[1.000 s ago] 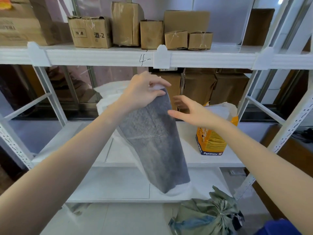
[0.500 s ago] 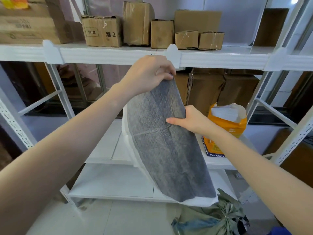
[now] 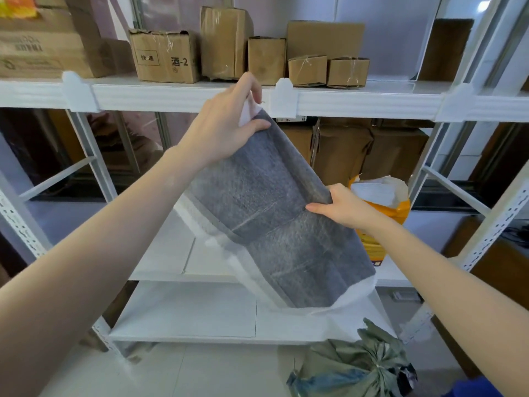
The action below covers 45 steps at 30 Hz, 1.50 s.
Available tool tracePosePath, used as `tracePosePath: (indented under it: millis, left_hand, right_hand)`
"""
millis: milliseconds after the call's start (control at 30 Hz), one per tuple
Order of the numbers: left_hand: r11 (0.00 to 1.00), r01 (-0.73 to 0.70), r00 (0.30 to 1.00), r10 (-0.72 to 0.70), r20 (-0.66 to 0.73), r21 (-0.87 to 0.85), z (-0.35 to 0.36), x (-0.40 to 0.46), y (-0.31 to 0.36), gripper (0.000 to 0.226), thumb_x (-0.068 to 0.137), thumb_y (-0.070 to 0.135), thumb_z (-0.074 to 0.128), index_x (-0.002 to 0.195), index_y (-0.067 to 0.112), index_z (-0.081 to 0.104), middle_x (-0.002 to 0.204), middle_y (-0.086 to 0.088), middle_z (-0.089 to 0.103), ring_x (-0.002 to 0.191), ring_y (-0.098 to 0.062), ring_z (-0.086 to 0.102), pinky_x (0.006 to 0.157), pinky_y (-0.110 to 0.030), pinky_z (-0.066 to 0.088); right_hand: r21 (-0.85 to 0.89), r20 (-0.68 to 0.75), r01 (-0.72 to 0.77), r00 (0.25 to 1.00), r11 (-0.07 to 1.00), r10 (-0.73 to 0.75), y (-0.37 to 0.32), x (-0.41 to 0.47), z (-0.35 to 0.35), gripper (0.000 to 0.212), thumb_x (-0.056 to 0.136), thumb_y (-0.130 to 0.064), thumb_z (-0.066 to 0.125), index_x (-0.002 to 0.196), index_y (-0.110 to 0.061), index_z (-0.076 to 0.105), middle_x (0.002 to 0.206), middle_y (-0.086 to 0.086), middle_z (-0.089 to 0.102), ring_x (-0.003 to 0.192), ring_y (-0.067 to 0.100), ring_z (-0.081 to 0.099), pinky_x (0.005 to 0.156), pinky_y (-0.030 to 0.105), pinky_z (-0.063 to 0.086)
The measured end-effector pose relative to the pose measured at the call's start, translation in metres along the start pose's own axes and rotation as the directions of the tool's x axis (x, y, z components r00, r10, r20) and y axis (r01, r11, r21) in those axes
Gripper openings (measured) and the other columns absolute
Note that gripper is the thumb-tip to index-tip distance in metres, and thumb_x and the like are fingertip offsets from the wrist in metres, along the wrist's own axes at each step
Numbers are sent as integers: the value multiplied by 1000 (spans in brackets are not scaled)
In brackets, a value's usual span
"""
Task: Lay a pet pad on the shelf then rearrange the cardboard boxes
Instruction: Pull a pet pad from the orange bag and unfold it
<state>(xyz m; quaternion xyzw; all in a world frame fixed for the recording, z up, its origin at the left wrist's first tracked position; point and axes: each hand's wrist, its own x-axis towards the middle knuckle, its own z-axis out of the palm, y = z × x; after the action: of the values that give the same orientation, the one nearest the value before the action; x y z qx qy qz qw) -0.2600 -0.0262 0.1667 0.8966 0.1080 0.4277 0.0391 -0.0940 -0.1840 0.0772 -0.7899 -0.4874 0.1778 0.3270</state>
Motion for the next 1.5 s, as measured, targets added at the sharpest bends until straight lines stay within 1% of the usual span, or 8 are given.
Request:
tracePosePath:
  millis: [333,467,633,800,1000,1167,1300,1500]
  left_hand:
    - [952,-127,991,112,-70,-279,-22,-52,34,22,92,26,53,107,16,65,60,4,65,48,-8,57,47,-19,42]
    - [934,-199,977,168,-128,-296,-26,-55,44,22,93,19,48,100,10,67,64,-3,68,49,-14,63,43,-28,46]
    - [978,-106,994,110,9,-178,-4,-41,39,29,93,21,52,122,20,56,101,8,69,91,-7,66,75,-34,57]
    - [995,-24,905,62,420,-95,36,-29,31,60,88,47,54,141,24,35,144,4,43,131,-11,39,107,-29,33]
    - [880,357,777,-94,622,-313,56,-32,30,61,76,58,61,126,29,42,126,1,58,116,-13,53,101,-35,43]
    - [886,330,806,-84,586,-326,56,-38,26,41,73,49,71,89,12,70,88,-14,71,82,-26,65,75,-41,51]
    - [862,373,820,-134,557,-342,50,-40,21,19,73,37,76,59,31,64,64,-1,65,58,-5,57,57,-22,41]
    - [802,441,807,-158,570,-402,42,-43,10,25,78,24,74,99,11,73,98,-4,74,90,-13,68,84,-30,55]
  right_hand:
    - [18,-371,84,926,996,-72,13,14,-32,12,91,-14,54,89,-16,66,89,5,64,90,20,56,76,30,39]
    - [56,-455,104,888,993,-67,14,18,-42,20,92,-7,50,98,-15,68,96,4,62,94,17,52,79,30,40]
    - [88,-324,191,934,978,-153,10,20,-43,54,84,15,38,87,-26,73,96,-7,68,99,9,60,91,29,48]
    - [150,-109,331,942,932,-317,-17,7,-38,29,86,1,58,102,-19,70,95,-12,68,89,-5,63,76,14,49]
    - [53,-61,408,912,911,-405,-33,1,-35,16,81,1,64,88,-11,72,85,3,70,73,-3,59,68,15,47]
    - [-98,-104,322,938,942,-331,-34,4,-35,21,83,-1,60,63,-7,65,62,8,59,56,6,47,53,20,39]
    - [51,-143,282,951,958,-273,-35,0,-38,20,90,-8,55,76,-15,69,71,13,69,61,14,57,51,21,46]
    - [303,-104,206,978,930,-183,-44,-8,-30,29,94,-41,45,87,-25,68,77,-8,61,72,4,55,71,26,41]
